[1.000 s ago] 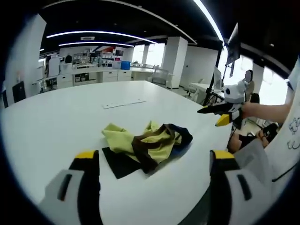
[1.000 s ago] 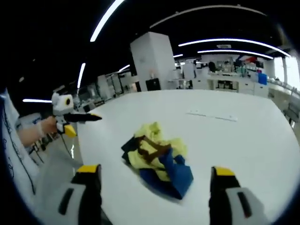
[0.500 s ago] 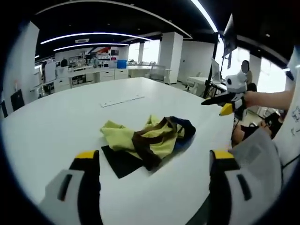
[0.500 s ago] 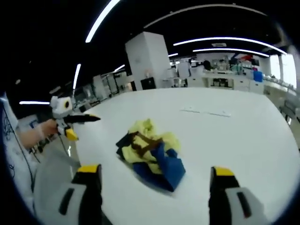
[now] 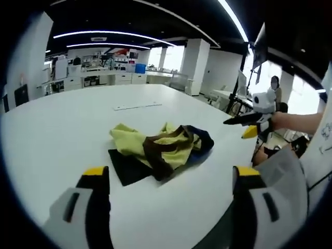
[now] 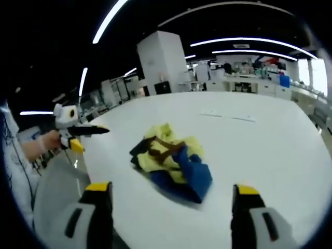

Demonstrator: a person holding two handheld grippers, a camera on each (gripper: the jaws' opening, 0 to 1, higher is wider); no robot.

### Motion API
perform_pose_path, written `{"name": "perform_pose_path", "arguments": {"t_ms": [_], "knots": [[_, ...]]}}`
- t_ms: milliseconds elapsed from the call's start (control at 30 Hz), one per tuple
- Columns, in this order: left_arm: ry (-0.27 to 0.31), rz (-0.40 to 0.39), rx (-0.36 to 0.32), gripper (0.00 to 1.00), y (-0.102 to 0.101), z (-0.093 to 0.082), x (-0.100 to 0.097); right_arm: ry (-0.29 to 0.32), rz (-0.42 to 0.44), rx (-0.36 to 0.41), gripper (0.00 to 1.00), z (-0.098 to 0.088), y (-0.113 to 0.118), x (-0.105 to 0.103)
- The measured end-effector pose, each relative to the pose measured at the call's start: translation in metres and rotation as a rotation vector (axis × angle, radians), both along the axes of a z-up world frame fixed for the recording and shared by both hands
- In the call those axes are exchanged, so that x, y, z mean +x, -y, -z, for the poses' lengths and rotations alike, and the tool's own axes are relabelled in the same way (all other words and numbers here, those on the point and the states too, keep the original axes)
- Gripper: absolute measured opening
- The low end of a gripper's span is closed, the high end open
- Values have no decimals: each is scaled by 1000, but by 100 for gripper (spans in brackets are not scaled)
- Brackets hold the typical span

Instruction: Fold the garment on the visible template until the final outline fits inside the template.

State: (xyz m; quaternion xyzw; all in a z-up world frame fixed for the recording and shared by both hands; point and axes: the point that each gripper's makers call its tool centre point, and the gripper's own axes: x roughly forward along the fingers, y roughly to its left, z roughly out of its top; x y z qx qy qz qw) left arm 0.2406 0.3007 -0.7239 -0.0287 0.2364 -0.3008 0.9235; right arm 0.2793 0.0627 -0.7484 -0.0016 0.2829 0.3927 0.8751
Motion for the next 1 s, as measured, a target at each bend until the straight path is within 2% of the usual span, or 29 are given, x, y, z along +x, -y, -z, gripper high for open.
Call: {"name": "perform_pose_path", "arguments": {"t_ms": [233,600,800,1000], "knots": [[14,-25,3,94,-19,-3,4,4,4,-9,96,-4,3,3],[8,-1,36,94,-18,1,2,3,47,24,96,-6,8,-3],[3,13,45,94,-10,3,0,-9,49,14,95,-2,11,-4],[11,15,43,94,-11,2,1,-16,36,15,95,-1,7,-8]]}}
